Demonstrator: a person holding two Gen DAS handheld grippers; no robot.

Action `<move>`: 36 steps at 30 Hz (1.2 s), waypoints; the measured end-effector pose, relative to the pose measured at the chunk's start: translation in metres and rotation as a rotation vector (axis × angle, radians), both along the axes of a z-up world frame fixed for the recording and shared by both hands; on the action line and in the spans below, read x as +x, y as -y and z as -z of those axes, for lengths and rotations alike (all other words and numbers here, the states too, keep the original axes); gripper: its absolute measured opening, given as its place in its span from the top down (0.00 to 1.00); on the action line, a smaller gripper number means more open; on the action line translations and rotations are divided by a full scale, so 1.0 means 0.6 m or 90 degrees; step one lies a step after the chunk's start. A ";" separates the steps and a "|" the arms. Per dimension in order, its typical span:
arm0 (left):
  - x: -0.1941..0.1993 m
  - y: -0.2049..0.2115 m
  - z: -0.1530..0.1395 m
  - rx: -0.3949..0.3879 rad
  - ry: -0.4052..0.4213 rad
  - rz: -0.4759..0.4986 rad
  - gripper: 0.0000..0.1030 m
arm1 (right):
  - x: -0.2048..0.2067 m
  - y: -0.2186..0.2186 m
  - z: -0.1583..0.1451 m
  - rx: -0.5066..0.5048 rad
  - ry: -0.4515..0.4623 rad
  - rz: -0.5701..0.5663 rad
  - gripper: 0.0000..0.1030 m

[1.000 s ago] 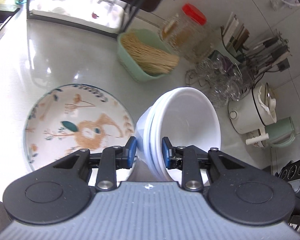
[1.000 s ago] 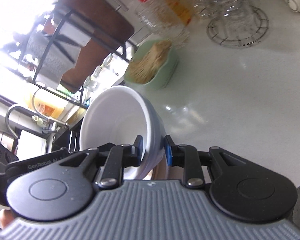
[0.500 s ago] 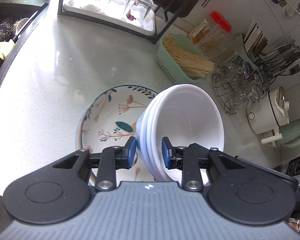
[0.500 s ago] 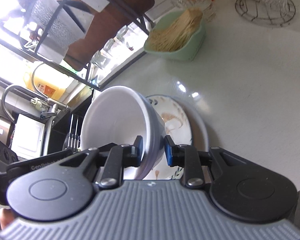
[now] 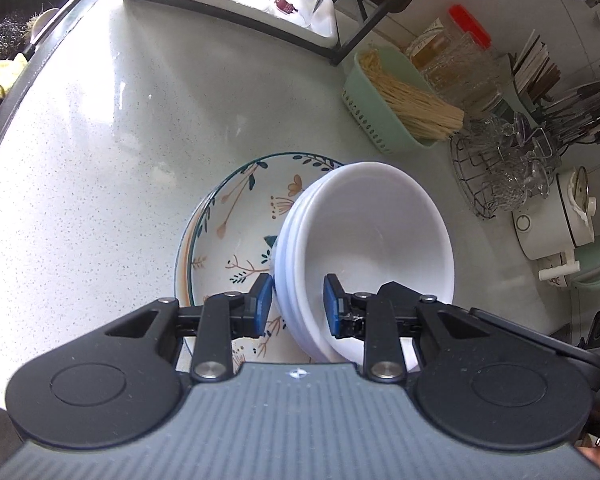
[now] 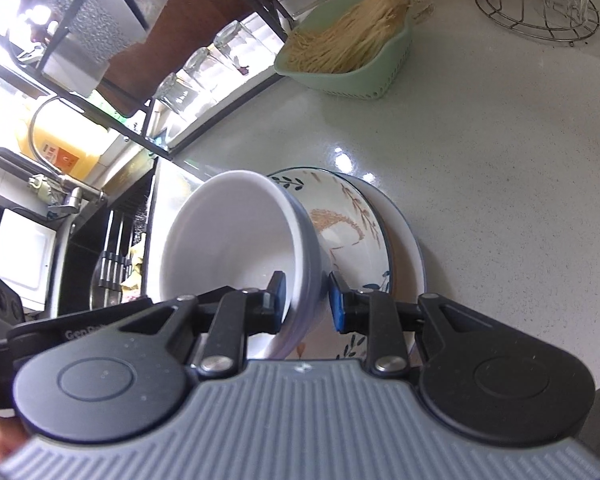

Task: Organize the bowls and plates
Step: 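Carry the nested bowls with both grippers over the bird-pattern plate, then lower the nested bowls onto the bird-pattern plate and open both grippers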

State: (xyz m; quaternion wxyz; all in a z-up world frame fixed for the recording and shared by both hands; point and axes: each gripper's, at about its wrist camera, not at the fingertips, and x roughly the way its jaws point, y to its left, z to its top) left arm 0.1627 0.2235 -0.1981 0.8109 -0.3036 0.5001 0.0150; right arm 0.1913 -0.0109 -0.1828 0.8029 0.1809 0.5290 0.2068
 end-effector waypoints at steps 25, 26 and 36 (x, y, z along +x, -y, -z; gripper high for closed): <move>0.022 -0.010 -0.032 0.058 0.014 0.025 0.62 | 0.008 -0.009 -0.015 -0.056 0.039 -0.007 0.72; 0.019 -0.011 -0.040 0.065 0.019 0.026 0.61 | 0.006 -0.009 -0.021 -0.058 0.047 -0.007 0.70; -0.011 -0.003 -0.141 0.140 0.096 0.058 0.57 | -0.028 0.001 -0.093 -0.073 0.137 -0.001 0.61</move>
